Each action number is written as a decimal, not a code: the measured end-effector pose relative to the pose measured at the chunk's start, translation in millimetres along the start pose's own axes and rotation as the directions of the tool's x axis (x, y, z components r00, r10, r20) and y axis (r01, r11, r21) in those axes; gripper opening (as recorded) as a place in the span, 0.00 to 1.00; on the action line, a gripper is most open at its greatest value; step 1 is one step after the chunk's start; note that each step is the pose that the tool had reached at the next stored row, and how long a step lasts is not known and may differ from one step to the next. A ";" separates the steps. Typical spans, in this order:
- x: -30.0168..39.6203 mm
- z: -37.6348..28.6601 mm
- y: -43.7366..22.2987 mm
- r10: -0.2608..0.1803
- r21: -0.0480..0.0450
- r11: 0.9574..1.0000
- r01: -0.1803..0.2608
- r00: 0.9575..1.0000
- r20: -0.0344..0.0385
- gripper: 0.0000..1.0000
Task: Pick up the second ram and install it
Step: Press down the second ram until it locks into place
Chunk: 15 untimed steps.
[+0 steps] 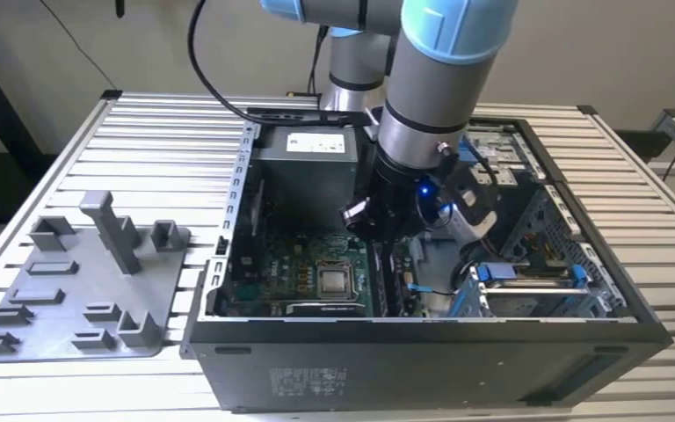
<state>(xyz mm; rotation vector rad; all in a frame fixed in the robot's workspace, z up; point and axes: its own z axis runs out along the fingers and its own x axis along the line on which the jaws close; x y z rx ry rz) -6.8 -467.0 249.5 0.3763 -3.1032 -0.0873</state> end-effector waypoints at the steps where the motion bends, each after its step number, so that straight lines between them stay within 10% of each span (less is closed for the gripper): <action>1: 0.0 0.0 0.0 -0.018 0.000 1.000 0.018 1.000 -0.001 0.11; 5: 0.0 0.0 0.0 -0.087 0.001 0.996 0.087 0.996 -0.003 0.11; 15: 0.2 0.1 0.2 -0.200 0.014 0.980 0.200 0.980 0.022 0.11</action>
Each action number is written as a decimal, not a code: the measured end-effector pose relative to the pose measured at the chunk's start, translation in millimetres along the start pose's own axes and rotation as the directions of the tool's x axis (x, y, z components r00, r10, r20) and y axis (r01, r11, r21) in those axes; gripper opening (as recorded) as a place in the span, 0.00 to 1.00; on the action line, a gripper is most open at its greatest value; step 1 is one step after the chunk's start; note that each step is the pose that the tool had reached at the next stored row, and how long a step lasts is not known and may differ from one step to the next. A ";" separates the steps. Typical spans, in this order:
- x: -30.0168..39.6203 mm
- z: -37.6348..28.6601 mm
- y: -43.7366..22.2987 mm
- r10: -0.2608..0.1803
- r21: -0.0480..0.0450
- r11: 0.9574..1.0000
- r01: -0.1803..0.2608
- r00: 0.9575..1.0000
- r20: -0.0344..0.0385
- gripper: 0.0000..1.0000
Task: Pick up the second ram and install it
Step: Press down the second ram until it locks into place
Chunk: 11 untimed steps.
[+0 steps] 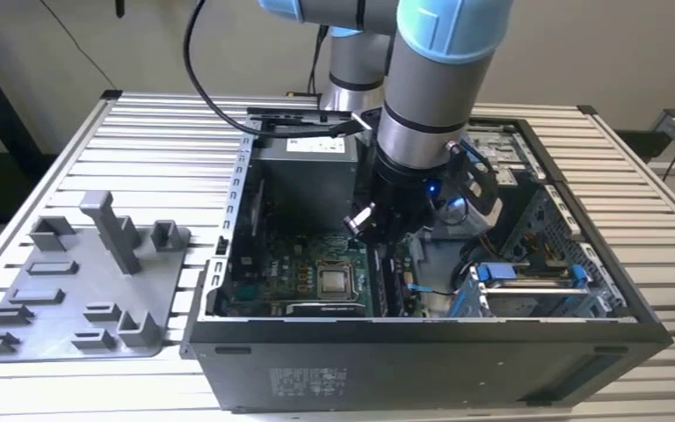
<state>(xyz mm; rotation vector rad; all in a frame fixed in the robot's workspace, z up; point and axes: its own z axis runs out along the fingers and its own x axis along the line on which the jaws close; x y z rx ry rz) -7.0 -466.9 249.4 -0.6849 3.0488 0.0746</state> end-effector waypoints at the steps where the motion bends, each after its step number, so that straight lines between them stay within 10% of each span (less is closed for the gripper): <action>1: -0.1 0.0 0.2 -0.008 0.002 1.000 0.008 1.000 0.003 0.11; 11: 0.4 0.6 0.9 -0.108 -0.005 0.994 0.108 0.994 0.010 0.11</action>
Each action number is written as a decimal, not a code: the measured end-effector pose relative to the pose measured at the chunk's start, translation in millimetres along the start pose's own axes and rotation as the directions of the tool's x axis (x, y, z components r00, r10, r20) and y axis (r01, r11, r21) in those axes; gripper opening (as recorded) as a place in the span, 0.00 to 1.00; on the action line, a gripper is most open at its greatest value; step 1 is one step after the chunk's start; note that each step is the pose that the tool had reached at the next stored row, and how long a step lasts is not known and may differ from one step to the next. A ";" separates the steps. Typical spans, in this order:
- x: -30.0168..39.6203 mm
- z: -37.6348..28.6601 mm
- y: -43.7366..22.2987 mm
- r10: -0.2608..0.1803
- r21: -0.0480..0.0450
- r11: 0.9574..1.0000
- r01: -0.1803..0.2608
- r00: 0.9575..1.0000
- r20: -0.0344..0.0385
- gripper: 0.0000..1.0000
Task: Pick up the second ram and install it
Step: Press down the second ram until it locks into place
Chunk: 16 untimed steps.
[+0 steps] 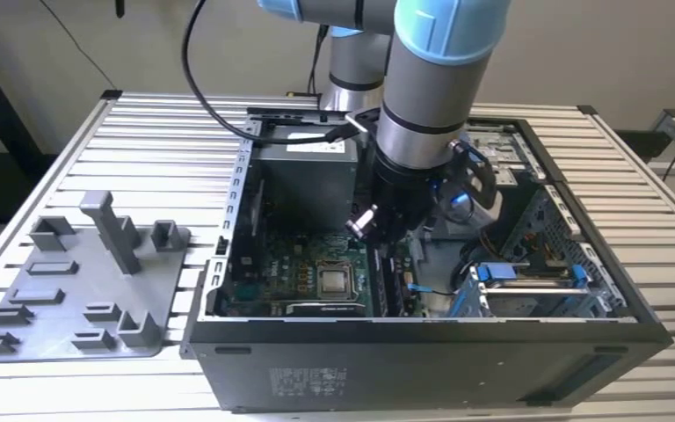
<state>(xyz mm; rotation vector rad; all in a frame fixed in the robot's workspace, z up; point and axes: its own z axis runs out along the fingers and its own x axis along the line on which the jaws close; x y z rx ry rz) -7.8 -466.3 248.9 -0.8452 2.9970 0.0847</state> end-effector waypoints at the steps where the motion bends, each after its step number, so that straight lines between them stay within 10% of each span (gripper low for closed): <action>1: 0.1 0.0 0.0 -0.013 0.000 1.000 0.013 1.000 0.000 0.11; 8: 0.2 0.1 0.0 -0.107 -0.001 0.994 0.107 0.994 0.001 0.11; 16: 0.5 0.4 0.2 -0.209 -0.001 0.978 0.209 0.978 0.002 0.11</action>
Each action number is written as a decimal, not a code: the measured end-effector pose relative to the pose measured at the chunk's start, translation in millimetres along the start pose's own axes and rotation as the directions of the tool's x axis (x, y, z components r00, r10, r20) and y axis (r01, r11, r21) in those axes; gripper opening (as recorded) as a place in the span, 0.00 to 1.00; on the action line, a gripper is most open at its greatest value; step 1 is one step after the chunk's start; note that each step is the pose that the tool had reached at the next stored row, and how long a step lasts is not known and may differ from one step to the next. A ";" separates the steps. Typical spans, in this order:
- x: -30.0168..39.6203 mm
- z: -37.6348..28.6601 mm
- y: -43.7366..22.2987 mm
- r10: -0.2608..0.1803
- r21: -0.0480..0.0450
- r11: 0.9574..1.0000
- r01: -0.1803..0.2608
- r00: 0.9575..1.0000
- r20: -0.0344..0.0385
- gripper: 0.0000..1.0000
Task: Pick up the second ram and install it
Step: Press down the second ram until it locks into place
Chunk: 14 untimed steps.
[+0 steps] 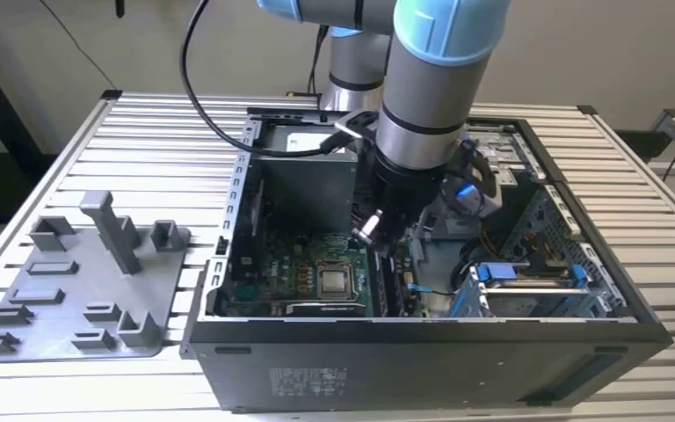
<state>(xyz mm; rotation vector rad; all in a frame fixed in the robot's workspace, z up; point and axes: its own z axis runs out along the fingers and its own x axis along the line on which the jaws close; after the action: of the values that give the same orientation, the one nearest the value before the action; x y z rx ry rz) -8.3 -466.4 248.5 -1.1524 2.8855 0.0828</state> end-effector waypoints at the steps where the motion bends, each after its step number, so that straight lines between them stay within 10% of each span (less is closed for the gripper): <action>1: 0.1 0.1 0.0 -0.013 0.000 1.000 0.013 1.000 0.000 0.11; 14: 0.4 1.3 0.3 -0.178 0.004 0.984 0.178 0.984 0.006 0.11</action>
<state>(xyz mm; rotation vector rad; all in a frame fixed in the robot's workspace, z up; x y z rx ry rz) -8.7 -466.4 247.2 -1.4000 2.7604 0.0763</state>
